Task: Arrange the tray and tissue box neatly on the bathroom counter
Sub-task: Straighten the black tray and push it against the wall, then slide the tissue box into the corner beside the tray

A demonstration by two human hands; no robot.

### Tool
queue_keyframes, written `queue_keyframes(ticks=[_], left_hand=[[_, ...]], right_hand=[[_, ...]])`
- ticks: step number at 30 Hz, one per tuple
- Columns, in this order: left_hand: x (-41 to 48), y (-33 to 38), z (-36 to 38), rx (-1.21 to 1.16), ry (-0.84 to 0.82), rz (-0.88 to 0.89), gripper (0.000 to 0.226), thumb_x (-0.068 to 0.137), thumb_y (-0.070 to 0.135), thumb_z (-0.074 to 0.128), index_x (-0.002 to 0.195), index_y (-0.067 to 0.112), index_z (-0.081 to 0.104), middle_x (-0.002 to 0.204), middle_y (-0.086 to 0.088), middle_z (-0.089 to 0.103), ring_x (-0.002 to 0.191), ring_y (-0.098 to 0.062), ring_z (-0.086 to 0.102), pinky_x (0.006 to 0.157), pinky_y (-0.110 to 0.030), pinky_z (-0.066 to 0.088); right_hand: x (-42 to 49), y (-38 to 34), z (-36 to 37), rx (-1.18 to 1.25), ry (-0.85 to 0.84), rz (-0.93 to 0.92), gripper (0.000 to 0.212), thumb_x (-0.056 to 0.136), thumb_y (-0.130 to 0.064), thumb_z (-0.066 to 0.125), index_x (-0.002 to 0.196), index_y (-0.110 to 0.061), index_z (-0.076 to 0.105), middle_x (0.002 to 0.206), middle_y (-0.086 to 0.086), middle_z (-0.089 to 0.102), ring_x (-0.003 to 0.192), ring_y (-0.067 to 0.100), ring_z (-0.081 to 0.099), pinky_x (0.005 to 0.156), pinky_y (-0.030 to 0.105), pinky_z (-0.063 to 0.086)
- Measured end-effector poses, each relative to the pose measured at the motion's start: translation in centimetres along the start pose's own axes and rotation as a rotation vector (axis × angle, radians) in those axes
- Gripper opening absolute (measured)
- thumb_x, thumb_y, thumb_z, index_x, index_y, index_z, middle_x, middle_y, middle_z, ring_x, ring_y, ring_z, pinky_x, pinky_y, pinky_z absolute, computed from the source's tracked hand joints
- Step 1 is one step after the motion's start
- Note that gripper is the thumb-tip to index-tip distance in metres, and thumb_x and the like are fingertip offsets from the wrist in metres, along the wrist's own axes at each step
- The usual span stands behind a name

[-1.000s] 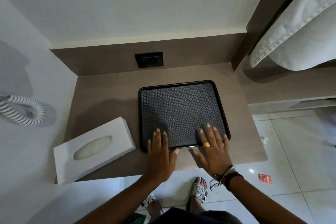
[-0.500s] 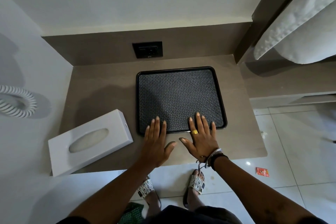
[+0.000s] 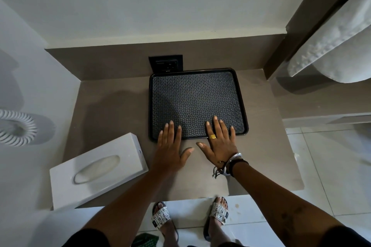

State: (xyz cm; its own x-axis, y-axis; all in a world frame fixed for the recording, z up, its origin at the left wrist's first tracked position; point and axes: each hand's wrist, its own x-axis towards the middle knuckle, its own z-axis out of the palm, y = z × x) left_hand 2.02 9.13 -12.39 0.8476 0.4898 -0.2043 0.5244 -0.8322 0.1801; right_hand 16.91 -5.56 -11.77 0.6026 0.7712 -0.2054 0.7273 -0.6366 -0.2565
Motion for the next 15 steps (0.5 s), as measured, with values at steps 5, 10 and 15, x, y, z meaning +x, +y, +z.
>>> queue_keyframes(ticks=[5,10,15], left_hand=[[0.2,-0.2,0.3,0.016,-0.011,0.011,0.09,0.088,0.074,0.026,0.153,0.012,0.025,0.162,-0.019,0.018,0.151,-0.036,0.015,0.121,-0.048,0.01],[-0.1,0.1,-0.7,-0.022,0.021,0.024,0.088,0.09,0.07,0.027,0.154,0.009,0.023,0.163,-0.02,0.014,0.151,-0.035,0.014,0.121,-0.05,0.021],[-1.4,0.0,-4.3,-0.19,0.195,0.032,0.08,0.093,0.061,0.033,0.155,0.011,0.02,0.165,-0.015,0.005,0.153,-0.027,0.0,0.123,-0.044,0.001]], right_hand=[[0.3,0.1,0.0,0.019,0.002,-0.009,0.078,0.092,-0.067,0.029,0.155,-0.023,0.015,0.165,0.009,0.007,0.15,0.03,0.008,0.117,0.06,0.005],[-0.2,-0.2,-1.0,0.035,0.027,-0.031,0.08,0.092,-0.067,0.03,0.155,-0.021,0.016,0.165,0.009,0.003,0.151,0.028,0.005,0.118,0.058,0.002],[-3.2,-2.5,-0.5,0.03,0.126,-0.218,0.075,0.091,-0.064,0.037,0.15,-0.018,0.031,0.161,0.014,0.022,0.146,0.032,0.024,0.115,0.06,0.02]])
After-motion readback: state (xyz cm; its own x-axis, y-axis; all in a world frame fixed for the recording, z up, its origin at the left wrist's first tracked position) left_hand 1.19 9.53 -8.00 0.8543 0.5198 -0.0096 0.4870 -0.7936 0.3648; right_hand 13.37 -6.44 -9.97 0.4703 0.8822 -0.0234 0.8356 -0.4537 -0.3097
